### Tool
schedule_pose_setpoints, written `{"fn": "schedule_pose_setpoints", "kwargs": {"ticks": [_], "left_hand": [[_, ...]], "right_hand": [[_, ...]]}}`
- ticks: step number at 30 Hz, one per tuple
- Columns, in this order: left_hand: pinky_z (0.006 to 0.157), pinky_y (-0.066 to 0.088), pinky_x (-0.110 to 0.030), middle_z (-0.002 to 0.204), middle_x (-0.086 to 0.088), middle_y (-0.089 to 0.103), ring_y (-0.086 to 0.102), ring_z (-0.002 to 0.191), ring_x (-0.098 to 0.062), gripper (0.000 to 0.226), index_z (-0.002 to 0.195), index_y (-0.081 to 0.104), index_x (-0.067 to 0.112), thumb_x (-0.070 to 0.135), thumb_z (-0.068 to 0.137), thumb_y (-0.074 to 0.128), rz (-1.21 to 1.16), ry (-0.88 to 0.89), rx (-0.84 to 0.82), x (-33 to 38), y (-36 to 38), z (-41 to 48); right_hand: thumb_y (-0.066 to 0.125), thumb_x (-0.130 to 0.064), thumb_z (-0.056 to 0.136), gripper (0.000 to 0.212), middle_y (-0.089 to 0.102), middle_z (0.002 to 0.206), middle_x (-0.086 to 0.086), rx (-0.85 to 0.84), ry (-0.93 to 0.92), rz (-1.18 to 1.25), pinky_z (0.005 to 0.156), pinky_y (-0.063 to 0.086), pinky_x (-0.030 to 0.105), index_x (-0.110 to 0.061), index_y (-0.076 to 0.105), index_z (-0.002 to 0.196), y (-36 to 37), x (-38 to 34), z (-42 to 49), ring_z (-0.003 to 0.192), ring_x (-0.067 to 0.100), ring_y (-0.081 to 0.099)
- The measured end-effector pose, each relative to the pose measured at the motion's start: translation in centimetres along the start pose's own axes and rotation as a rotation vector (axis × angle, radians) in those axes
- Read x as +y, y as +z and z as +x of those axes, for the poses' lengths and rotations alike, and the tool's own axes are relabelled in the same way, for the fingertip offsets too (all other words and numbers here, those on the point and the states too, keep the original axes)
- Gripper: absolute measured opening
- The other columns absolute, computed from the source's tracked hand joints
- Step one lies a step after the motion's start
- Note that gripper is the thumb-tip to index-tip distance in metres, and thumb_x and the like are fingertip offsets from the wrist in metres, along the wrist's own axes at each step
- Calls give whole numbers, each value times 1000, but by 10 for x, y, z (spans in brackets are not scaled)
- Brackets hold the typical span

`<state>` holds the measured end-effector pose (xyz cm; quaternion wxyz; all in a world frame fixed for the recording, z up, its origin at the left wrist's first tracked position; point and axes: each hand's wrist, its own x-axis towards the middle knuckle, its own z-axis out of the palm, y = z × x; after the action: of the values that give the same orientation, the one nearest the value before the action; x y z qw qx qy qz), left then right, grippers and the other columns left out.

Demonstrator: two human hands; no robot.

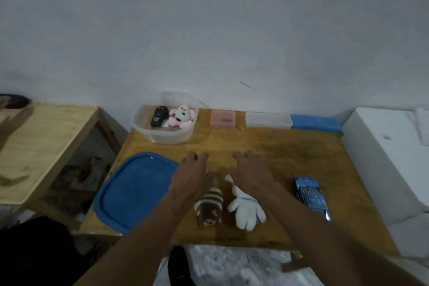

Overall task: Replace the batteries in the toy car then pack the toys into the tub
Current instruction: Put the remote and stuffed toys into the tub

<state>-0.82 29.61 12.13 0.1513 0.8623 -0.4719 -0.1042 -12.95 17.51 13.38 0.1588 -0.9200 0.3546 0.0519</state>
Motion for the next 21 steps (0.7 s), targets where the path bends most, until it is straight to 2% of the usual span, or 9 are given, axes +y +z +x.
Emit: {"fn": "schedule_pose_setpoints", "kwargs": {"ticks": [4,7,11,14,17,21], "left_hand": [[95,47,-45,141,-16,34,45,123,-37,64,143,30,28,43,88,59,-7,-124,-167,17,26,-30],[103,41,-46,149,-20,22,38,130,-41,73,148,22,33,48,87,58,6,-185,-273,18,37,-40],[98,46,-40,140,-18,33,50,118,-35,66,145,29,36,46,87,58,-35,-216,-290,15,45,-42],[96,48,-37,135,-18,44,53,115,-31,65,147,28,37,45,89,55,-43,-231,-321,12,48,-37],[96,46,-33,137,-15,51,52,119,-28,71,150,24,32,40,88,57,-40,-197,-382,12,48,-28],[98,44,-33,141,-9,50,50,125,-26,75,150,25,29,39,86,61,-3,-199,-444,14,47,-17]], "right_hand": [[49,-46,94,56,36,140,19,-69,109,13,90,45,42,-16,32,138,24,18,-35,122,39,44],[47,-51,92,60,43,137,17,-67,144,43,90,44,39,-17,30,139,39,25,-44,120,35,47],[49,-58,87,72,41,138,21,-106,223,150,90,45,40,-21,22,143,56,26,-44,120,36,44],[52,-57,88,81,41,141,22,-118,234,164,91,44,38,-18,14,148,63,24,-39,121,36,45],[53,-52,90,83,32,150,18,-140,259,159,98,41,38,-17,8,151,62,22,-32,129,34,40],[56,-49,89,84,24,155,14,-180,285,161,105,38,39,-24,6,152,66,23,-25,135,32,34]]}}
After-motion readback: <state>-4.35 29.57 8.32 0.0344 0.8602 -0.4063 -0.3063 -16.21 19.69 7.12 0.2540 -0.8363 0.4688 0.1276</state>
